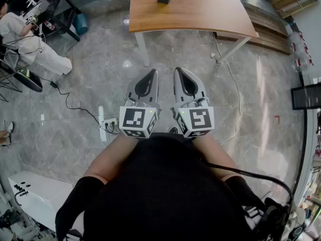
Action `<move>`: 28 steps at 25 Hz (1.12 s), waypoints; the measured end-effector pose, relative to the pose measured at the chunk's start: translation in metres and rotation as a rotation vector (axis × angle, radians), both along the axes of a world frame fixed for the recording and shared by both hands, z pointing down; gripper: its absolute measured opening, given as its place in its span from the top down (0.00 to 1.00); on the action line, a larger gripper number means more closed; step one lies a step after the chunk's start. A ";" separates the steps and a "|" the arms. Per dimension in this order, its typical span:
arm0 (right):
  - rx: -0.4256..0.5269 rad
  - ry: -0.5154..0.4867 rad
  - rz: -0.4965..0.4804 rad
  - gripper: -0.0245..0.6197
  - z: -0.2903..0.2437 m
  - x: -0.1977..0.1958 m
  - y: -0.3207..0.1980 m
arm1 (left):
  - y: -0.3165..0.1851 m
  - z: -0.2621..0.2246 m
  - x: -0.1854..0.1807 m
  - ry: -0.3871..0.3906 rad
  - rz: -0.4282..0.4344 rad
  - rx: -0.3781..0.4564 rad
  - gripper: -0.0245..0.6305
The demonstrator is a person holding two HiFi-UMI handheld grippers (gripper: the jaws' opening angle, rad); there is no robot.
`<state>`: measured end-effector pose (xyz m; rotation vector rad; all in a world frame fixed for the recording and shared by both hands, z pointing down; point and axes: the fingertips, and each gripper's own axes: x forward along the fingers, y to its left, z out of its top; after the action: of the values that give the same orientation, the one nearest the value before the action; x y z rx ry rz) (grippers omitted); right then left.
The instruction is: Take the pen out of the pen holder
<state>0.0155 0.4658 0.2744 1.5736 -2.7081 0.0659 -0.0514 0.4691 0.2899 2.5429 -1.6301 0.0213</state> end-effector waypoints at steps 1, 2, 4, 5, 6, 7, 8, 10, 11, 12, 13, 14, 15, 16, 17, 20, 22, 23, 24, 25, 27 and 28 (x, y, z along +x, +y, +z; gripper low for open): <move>0.001 -0.001 0.000 0.94 -0.001 0.000 -0.001 | -0.001 0.000 0.001 0.000 0.002 0.000 0.96; 0.002 -0.002 -0.001 0.94 -0.002 0.000 -0.002 | -0.002 -0.001 0.002 -0.001 0.004 0.000 0.96; 0.003 -0.004 -0.001 0.94 -0.003 0.001 -0.004 | -0.003 -0.001 0.003 -0.002 0.006 0.000 0.96; 0.002 -0.006 -0.001 0.94 -0.003 0.001 -0.004 | -0.003 -0.001 0.004 -0.003 0.006 -0.001 0.96; 0.001 -0.008 -0.002 0.94 -0.003 0.001 -0.003 | -0.003 0.000 0.004 -0.003 0.005 -0.002 0.96; 0.000 -0.009 -0.002 0.94 -0.002 0.002 -0.003 | -0.002 0.001 0.004 -0.003 0.004 -0.005 0.96; -0.001 -0.009 -0.003 0.94 -0.001 0.002 -0.002 | -0.002 0.002 0.005 -0.002 0.004 -0.008 0.96; -0.002 -0.008 -0.005 0.94 -0.001 0.002 -0.003 | -0.003 0.003 0.004 -0.001 0.003 -0.013 0.96; -0.002 -0.008 -0.006 0.94 -0.001 0.001 -0.004 | -0.003 0.003 0.004 -0.001 0.003 -0.014 0.96; -0.001 -0.008 -0.007 0.94 -0.001 0.001 -0.004 | -0.004 0.003 0.004 -0.001 0.003 -0.015 0.96; -0.002 -0.008 -0.007 0.94 0.000 0.001 -0.005 | -0.004 0.004 0.004 -0.002 0.002 -0.015 0.96; -0.002 -0.008 -0.008 0.94 0.001 0.001 -0.005 | -0.004 0.005 0.005 -0.003 0.002 -0.017 0.96; -0.003 -0.008 -0.008 0.94 0.002 0.001 -0.006 | -0.005 0.006 0.005 -0.004 0.001 -0.018 0.96; -0.005 -0.008 -0.010 0.94 0.003 0.001 -0.006 | -0.005 0.007 0.005 -0.004 -0.001 -0.019 0.96; -0.009 -0.010 -0.011 0.94 0.004 0.002 -0.006 | -0.005 0.008 0.005 -0.005 -0.002 -0.020 0.96; -0.013 -0.037 -0.011 0.94 0.004 0.007 -0.006 | -0.004 0.009 0.006 -0.009 -0.008 -0.019 0.96; -0.007 -0.045 -0.005 0.94 0.003 0.014 -0.007 | -0.004 0.009 0.008 -0.012 -0.015 -0.019 0.96; -0.005 -0.044 -0.003 0.94 0.003 0.018 -0.007 | -0.004 0.009 0.010 -0.013 -0.020 -0.020 0.96; -0.002 -0.041 -0.004 0.94 0.004 0.023 -0.008 | -0.004 0.010 0.013 -0.012 -0.026 -0.020 0.96; -0.001 -0.039 -0.007 0.94 0.004 0.028 -0.008 | -0.004 0.011 0.018 -0.011 -0.032 -0.021 0.96; 0.002 -0.039 -0.014 0.94 0.005 0.039 -0.008 | -0.003 0.013 0.028 -0.012 -0.044 -0.021 0.96; 0.003 -0.041 -0.017 0.94 0.006 0.045 -0.008 | -0.003 0.015 0.034 -0.012 -0.048 -0.021 0.96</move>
<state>0.0608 0.4573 0.2801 1.5674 -2.7525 0.0950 -0.0171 0.4661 0.3046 2.4923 -1.6856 0.0491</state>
